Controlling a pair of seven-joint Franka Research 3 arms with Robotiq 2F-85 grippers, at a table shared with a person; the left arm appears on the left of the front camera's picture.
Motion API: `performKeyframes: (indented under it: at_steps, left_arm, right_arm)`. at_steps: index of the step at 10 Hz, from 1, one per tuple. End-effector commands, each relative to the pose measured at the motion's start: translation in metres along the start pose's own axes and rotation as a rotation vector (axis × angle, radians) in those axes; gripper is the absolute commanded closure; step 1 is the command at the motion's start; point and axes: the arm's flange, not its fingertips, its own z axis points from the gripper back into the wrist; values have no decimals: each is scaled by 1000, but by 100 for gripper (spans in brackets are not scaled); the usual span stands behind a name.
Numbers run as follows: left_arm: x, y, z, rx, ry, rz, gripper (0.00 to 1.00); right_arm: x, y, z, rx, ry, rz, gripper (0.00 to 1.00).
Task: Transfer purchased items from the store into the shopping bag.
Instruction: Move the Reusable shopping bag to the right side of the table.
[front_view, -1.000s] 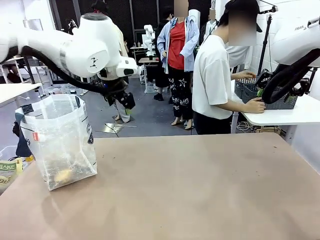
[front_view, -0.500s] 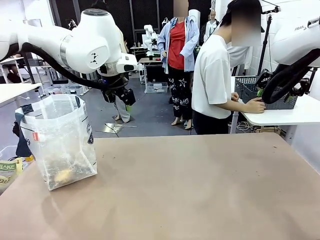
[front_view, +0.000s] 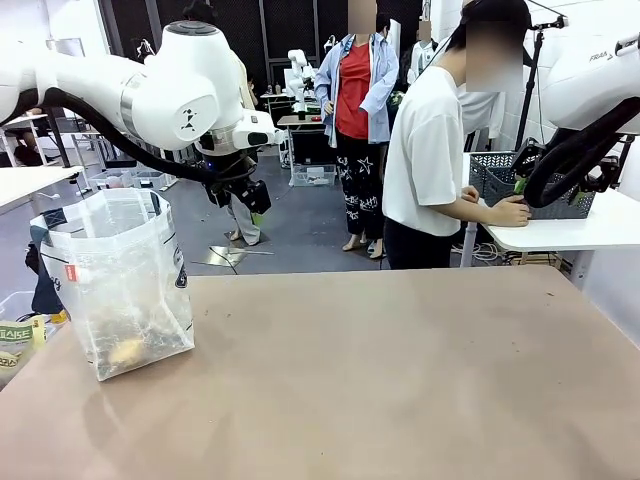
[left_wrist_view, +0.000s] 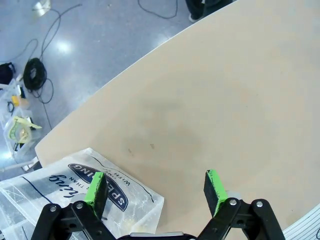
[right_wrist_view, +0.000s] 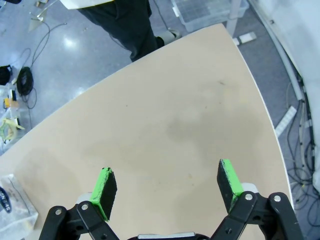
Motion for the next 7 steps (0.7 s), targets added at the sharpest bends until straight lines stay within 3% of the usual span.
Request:
performKeyframes:
  at_steps: [1, 7]
  left_arm:
    - [-7, -1, 0, 3, -21, 22, 0]
    - [-7, -1, 0, 3, -21, 22, 0]
  right_arm:
    - [-1, -1, 0, -17, -2, 15, 0]
    - [-1, -1, 0, -17, -2, 15, 0]
